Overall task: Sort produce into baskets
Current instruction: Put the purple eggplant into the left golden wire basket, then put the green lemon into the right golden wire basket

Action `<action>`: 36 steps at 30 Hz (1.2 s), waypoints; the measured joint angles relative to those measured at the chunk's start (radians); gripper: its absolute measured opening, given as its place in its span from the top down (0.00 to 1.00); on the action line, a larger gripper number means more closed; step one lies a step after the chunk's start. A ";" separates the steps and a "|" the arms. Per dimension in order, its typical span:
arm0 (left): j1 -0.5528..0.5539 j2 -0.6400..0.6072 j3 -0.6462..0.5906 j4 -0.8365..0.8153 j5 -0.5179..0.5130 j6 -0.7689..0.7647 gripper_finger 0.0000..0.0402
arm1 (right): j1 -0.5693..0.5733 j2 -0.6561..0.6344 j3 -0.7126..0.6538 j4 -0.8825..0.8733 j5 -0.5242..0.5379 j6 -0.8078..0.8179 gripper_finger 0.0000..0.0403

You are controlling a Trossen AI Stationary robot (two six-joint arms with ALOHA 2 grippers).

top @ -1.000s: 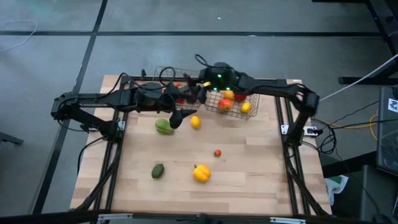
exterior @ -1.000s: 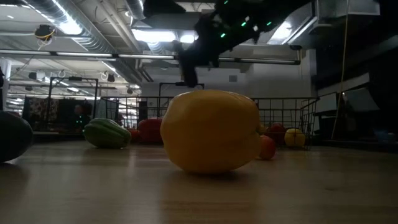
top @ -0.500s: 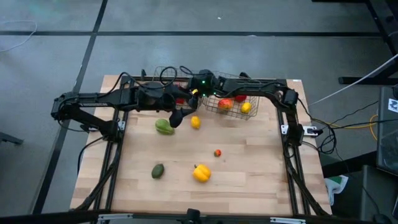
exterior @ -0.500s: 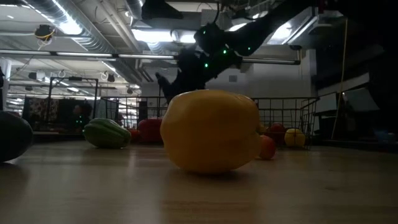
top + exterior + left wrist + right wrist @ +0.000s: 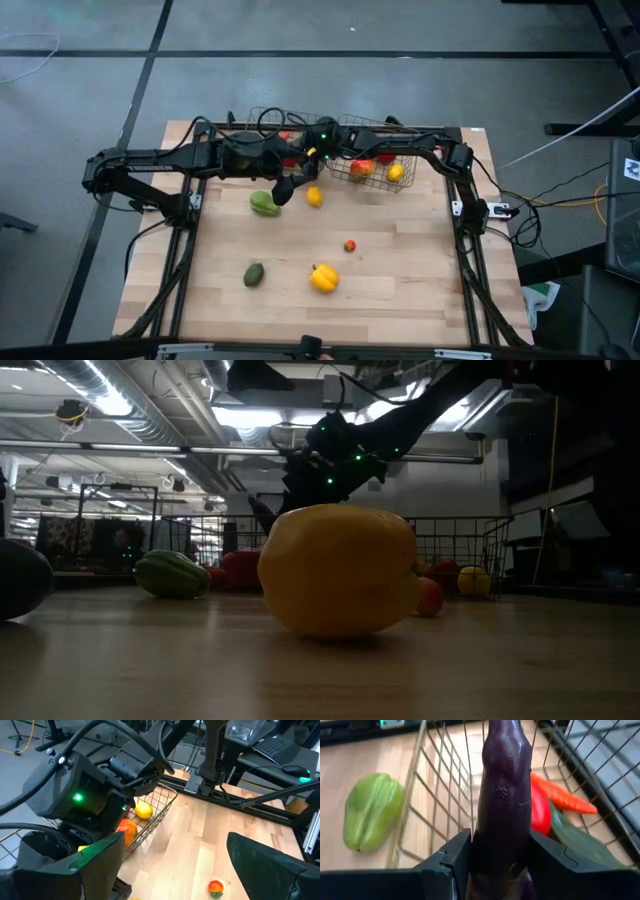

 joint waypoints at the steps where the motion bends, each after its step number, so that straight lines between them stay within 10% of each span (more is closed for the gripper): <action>1: 0.000 0.000 0.000 0.000 0.000 0.000 0.14 | 0.000 0.000 0.000 -0.011 -0.002 0.000 0.59; 36: 0.000 0.000 -0.001 -0.009 0.000 0.000 0.14 | -0.001 0.000 0.134 -0.245 0.033 -0.084 0.30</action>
